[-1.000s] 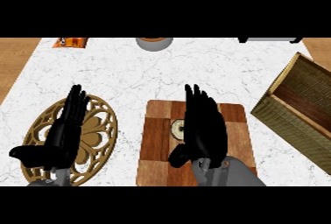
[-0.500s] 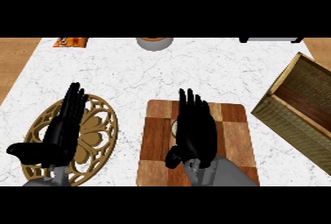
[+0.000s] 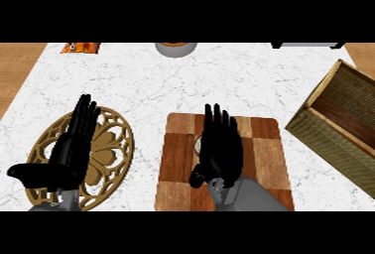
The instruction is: Pick the cupcake from the cutting board and place it in the basket
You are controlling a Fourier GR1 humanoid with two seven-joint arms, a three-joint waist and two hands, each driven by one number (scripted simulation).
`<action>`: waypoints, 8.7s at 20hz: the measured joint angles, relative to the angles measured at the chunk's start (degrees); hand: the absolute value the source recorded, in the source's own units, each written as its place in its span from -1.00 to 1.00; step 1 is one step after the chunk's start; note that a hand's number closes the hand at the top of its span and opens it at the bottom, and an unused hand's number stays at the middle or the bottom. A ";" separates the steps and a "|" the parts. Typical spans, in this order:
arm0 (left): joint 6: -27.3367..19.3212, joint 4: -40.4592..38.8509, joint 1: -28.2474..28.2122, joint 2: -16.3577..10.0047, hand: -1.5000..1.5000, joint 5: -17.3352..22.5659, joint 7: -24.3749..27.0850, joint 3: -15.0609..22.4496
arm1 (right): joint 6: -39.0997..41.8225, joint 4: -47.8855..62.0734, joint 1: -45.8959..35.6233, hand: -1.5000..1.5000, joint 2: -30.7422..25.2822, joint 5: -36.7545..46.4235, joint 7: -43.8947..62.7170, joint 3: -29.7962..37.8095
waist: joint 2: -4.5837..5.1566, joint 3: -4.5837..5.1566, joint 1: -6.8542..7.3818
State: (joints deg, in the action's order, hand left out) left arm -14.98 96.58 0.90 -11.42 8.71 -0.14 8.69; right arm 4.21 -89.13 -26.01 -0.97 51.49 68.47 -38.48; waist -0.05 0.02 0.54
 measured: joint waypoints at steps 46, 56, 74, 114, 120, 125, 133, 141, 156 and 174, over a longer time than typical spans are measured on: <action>4.04 -0.51 0.79 3.54 0.00 -2.78 -1.06 -3.85 | -9.80 23.21 -3.21 1.00 0.41 -8.12 -7.93 -1.45 | -0.05 0.02 -0.09; 4.63 -0.55 -0.42 4.73 0.00 -4.12 0.28 -3.49 | -11.92 36.27 -11.27 1.00 -0.08 -9.85 -9.60 6.19 | 0.04 -0.05 0.62; 4.33 -0.86 -0.26 5.22 0.00 -4.61 -0.10 -4.42 | -30.87 43.01 -26.36 1.00 0.36 1.32 -10.16 16.09 | -0.40 -0.01 -0.69; 6.19 0.31 -1.49 4.49 0.00 -4.04 -0.21 -6.58 | 1.19 -20.01 -0.95 1.00 -10.58 20.98 -5.91 38.98 | -0.23 -0.01 -1.45; 6.29 -1.30 -0.67 5.39 0.00 -4.63 0.88 -6.39 | 4.26 -20.99 4.20 1.00 -12.14 18.00 -9.01 44.02 | -0.06 -0.02 -0.92; 6.68 -0.63 -0.66 5.65 0.00 -5.06 0.04 -6.47 | 4.10 -20.00 7.49 1.00 -11.77 17.14 -10.91 46.20 | 0.01 -0.02 -0.63; 7.38 -2.63 0.39 6.42 0.00 -5.54 1.03 -7.16 | -2.14 -17.54 12.85 1.00 -11.30 14.35 -15.86 50.67 | 0.04 -0.03 -0.55; 7.29 0.72 -0.74 6.96 0.00 -6.27 -1.22 -6.68 | -6.18 -16.15 16.28 -1.00 -11.68 10.85 -17.80 55.96 | 0.01 -0.03 -0.54; 8.06 1.12 -1.01 7.53 0.00 -7.10 -1.28 -7.49 | -17.30 -15.60 18.32 -1.00 -11.95 7.51 -26.86 58.56 | -0.09 0.09 -0.58; 8.37 -0.08 -0.37 8.06 0.00 -7.04 -1.48 -8.35 | -11.87 -43.66 27.49 -1.00 -13.90 2.90 -18.43 73.19 | -0.20 0.00 -1.46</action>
State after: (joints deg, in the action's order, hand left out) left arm -6.61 96.50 0.53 -3.37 1.67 -1.61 0.34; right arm -7.66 -132.80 1.48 -14.87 54.40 50.04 34.72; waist -0.25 0.02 -0.92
